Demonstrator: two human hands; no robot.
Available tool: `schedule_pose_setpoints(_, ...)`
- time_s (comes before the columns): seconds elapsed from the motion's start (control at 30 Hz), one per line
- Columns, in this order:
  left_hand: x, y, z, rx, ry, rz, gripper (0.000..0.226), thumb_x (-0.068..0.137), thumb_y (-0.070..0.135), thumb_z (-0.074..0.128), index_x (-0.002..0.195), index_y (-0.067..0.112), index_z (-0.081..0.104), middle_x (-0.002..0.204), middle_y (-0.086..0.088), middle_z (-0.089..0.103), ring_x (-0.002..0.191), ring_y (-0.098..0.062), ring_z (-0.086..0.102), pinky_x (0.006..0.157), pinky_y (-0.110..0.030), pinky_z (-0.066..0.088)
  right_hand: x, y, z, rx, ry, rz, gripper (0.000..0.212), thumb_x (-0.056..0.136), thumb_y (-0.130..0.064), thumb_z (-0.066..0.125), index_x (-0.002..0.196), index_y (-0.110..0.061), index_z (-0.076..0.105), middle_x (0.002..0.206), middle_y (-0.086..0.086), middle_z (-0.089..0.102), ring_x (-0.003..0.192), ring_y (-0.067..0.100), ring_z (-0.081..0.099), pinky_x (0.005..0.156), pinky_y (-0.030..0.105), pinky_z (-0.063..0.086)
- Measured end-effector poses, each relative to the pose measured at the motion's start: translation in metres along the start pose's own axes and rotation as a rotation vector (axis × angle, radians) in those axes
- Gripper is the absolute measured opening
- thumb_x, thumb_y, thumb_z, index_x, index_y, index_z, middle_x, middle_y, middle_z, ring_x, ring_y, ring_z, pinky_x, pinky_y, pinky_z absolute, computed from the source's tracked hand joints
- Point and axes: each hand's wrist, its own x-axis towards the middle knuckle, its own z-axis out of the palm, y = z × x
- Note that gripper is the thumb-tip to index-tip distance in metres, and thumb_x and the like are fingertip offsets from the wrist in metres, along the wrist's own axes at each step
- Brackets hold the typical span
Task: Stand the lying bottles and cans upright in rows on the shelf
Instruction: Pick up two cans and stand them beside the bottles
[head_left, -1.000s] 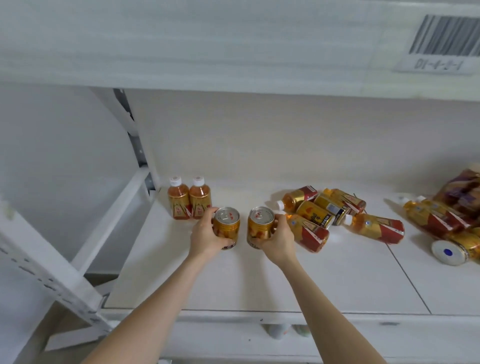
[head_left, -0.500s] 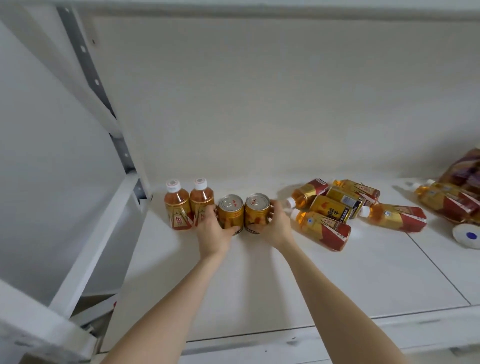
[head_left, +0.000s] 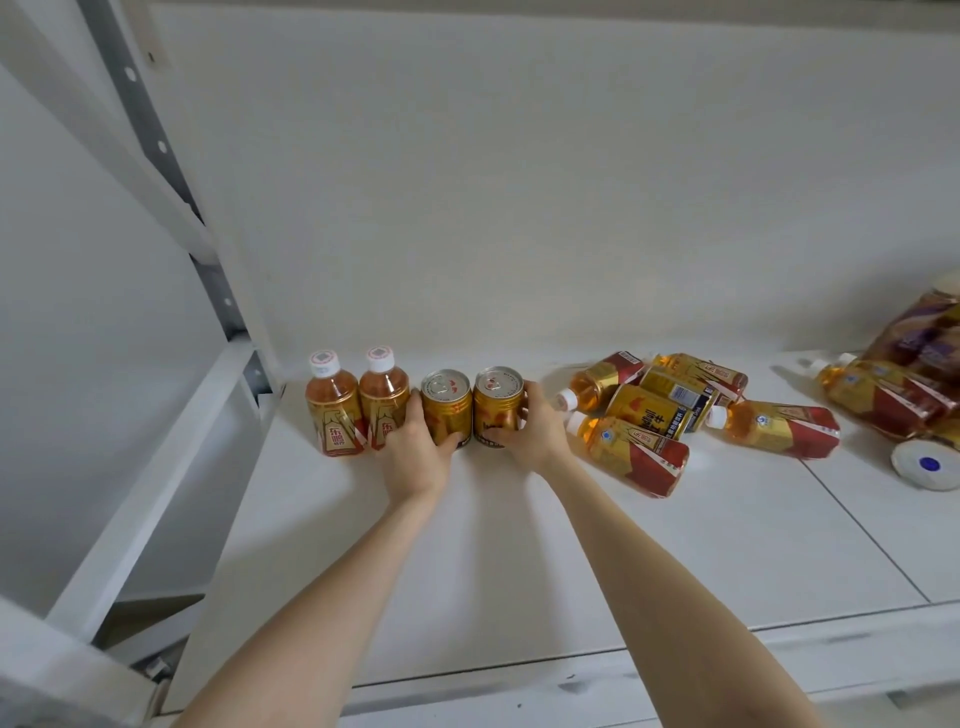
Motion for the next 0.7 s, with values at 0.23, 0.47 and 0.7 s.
schedule_pose_setpoints(0.23,-0.006,0.001,-0.026,0.129,-0.163,0.123,0.078,0.081,0.037,0.071,0.145,0.018,0.031,0.1,-0.013,0.07,0.091,-0.034,0.066,0.074,-0.047,0.054,-0.026,-0.011,-0.019,-0.216,-0.056,-0.081,0.082,0.074,-0.029,0.074,0.142,-0.024,0.029,0.126,0.011,0.06,0.112,0.031,0.058,0.084,0.04,0.049)
schedule_pose_setpoints(0.47,-0.03,0.001,-0.057,0.425,-0.321,0.337,0.079,0.086,0.048,0.06,0.15,0.021,0.024,0.146,-0.007,0.044,0.13,-0.028,0.044,0.095,-0.041,0.046,-0.077,-0.002,-0.052,-0.666,-0.036,-0.192,0.083,0.087,-0.043,0.06,0.15,-0.026,0.01,0.161,0.005,0.013,0.146,0.029,0.017,0.112,0.047,0.028)
schedule_pose_setpoints(0.7,-0.069,0.028,-0.051,0.605,-0.231,0.521,0.07,0.089,0.057,0.047,0.147,0.023,0.03,0.155,-0.011,0.029,0.144,-0.03,0.022,0.115,-0.048,0.024,-0.118,0.023,-0.095,-0.889,0.153,-0.247,0.081,0.085,-0.057,0.052,0.15,-0.027,0.014,0.162,0.004,0.006,0.149,0.026,0.0,0.118,0.049,0.008)
